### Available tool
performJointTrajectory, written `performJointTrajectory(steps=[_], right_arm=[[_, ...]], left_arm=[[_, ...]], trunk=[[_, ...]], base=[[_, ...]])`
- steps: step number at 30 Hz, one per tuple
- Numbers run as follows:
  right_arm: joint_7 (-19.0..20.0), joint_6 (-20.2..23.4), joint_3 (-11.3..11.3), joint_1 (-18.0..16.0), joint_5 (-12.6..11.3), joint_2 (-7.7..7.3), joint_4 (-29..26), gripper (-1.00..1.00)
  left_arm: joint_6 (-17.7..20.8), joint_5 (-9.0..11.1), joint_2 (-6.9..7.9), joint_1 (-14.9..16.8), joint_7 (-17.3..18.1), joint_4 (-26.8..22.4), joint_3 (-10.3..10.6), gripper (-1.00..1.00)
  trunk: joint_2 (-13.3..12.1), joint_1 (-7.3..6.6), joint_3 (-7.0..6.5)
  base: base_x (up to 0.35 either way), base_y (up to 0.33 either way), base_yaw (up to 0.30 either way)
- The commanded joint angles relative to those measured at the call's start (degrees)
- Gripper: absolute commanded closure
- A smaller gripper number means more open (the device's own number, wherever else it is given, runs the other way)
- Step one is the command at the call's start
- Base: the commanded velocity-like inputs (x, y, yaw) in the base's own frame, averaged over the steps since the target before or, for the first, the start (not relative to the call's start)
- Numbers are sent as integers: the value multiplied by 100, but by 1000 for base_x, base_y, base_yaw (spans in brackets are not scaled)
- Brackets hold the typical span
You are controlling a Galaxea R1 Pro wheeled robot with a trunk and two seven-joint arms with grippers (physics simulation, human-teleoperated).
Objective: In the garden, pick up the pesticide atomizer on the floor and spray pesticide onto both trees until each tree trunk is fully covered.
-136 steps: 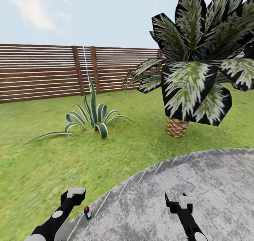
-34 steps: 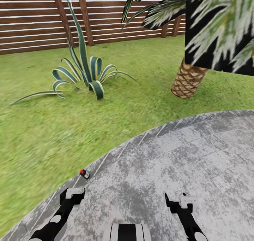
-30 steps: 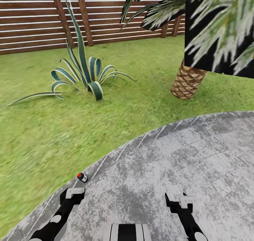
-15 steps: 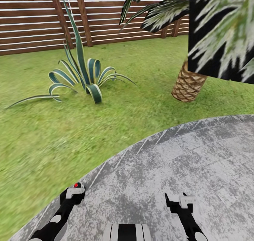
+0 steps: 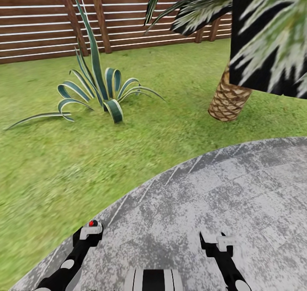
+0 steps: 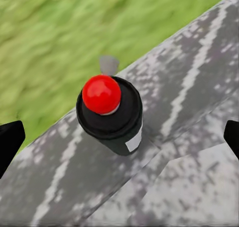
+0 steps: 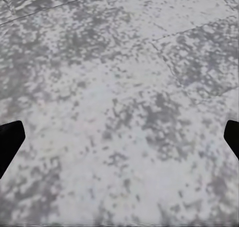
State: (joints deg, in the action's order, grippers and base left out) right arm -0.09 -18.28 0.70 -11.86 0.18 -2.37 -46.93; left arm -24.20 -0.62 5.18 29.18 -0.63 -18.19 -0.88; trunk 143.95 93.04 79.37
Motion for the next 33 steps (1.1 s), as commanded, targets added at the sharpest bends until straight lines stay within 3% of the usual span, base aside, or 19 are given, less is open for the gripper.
performJointTrajectory(steps=[1,11,33], right_arm=[[0,0,0,0,0,0,0,-100],[0,0,0,0,0,0,0,-100],[0,-8,0,0,0,0,0,-100]], left_arm=[[-2,0,-2,0,1,0,0,-100],[-14,0,9,0,-6,5,0,-100],[-30,0,8,0,-7,1,0,-100]], trunk=[[2,2,23],[15,28,244],[15,28,244]], base=[[0,0,0],[0,0,0],[66,25,0]])
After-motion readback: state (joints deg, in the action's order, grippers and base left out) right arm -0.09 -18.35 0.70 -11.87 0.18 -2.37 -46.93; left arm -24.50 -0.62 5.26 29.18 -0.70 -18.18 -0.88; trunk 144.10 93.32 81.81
